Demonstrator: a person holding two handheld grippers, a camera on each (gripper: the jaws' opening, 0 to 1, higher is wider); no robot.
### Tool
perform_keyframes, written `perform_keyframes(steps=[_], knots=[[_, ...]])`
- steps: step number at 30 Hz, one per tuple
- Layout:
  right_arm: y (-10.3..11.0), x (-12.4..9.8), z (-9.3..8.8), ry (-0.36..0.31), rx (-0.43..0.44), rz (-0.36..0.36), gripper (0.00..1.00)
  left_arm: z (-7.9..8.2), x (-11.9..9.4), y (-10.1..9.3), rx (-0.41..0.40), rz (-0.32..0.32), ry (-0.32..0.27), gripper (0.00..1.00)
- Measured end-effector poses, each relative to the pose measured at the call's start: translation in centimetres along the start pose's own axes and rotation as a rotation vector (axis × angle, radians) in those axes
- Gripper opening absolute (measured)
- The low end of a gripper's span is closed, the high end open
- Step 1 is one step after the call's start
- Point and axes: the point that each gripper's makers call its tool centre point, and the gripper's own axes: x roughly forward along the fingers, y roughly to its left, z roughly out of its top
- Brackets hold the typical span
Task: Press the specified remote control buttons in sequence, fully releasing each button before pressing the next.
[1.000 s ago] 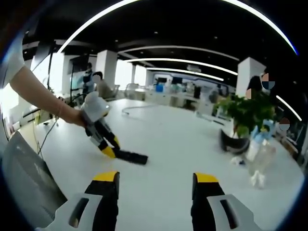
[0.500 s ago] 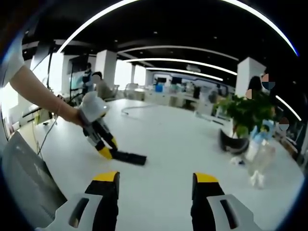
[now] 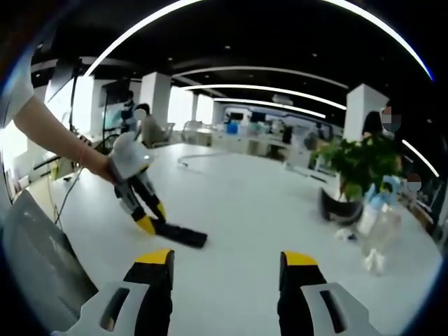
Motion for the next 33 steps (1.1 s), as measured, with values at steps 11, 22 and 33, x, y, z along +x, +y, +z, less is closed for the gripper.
perform_keyframes(steps=[11,22,33], knots=[[0.0,0.0,0.0,0.000,-0.004,0.002,0.59,-0.3,-0.2,-1.2,0.030,-0.018,0.014,0.25],[0.1,0.0,0.0,0.000,-0.005,0.004,0.59,-0.6,-0.5,-1.9,0.035,-0.018,0.020,0.25],[0.1,0.0,0.0,0.000,-0.004,0.002,0.59,-0.9,-0.7,-2.8,0.049,-0.028,0.024,0.25]])
